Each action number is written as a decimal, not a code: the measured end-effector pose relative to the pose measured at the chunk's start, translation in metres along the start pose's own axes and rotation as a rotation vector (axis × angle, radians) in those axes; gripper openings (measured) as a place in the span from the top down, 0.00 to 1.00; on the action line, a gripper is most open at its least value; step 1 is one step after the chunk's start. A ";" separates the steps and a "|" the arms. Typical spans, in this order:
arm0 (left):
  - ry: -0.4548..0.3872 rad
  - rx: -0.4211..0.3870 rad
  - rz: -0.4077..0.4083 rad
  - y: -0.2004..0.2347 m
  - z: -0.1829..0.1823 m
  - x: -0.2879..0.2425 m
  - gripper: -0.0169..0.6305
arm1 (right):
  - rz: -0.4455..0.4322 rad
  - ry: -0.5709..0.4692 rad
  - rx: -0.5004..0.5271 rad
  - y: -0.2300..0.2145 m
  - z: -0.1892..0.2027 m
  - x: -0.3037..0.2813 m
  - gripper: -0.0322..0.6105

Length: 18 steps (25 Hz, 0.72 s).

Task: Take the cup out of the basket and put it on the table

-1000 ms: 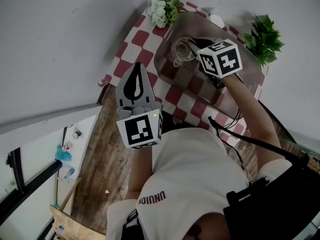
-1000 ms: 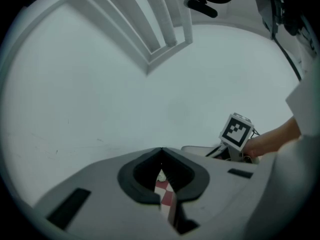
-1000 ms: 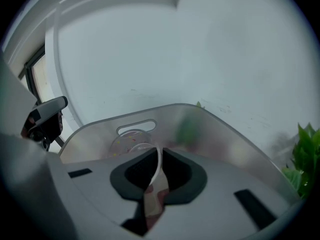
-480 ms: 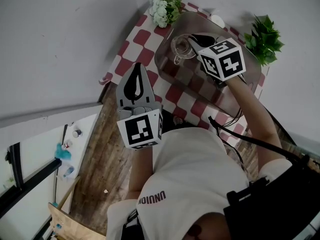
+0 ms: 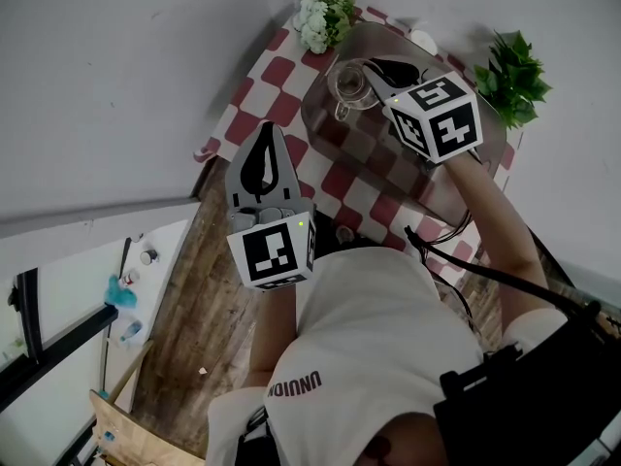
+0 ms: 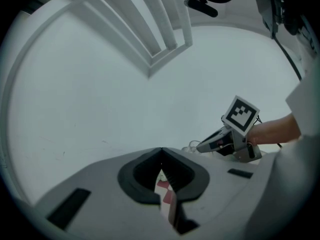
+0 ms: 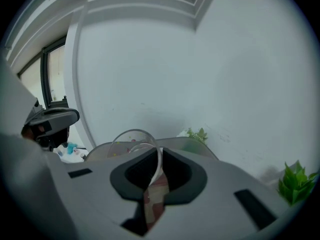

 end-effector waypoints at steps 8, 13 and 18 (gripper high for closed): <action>-0.004 -0.005 -0.017 0.006 0.000 0.008 0.95 | -0.007 -0.044 0.029 0.012 -0.017 0.010 0.88; -0.009 -0.004 -0.029 0.008 -0.001 0.011 0.95 | -0.013 -0.072 0.040 0.016 -0.027 0.015 0.88; -0.014 -0.004 -0.041 0.010 -0.002 0.016 0.95 | -0.025 -0.097 0.059 0.024 -0.037 0.020 0.88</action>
Point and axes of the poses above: the fingertips, and each gripper's own axes: x backward along the fingers, y to its left, z out of its underside, the point moved 1 cm from there along x, backward along the fingers, and after that the axes turned 8 degrees about y, right-handed, at the moved point
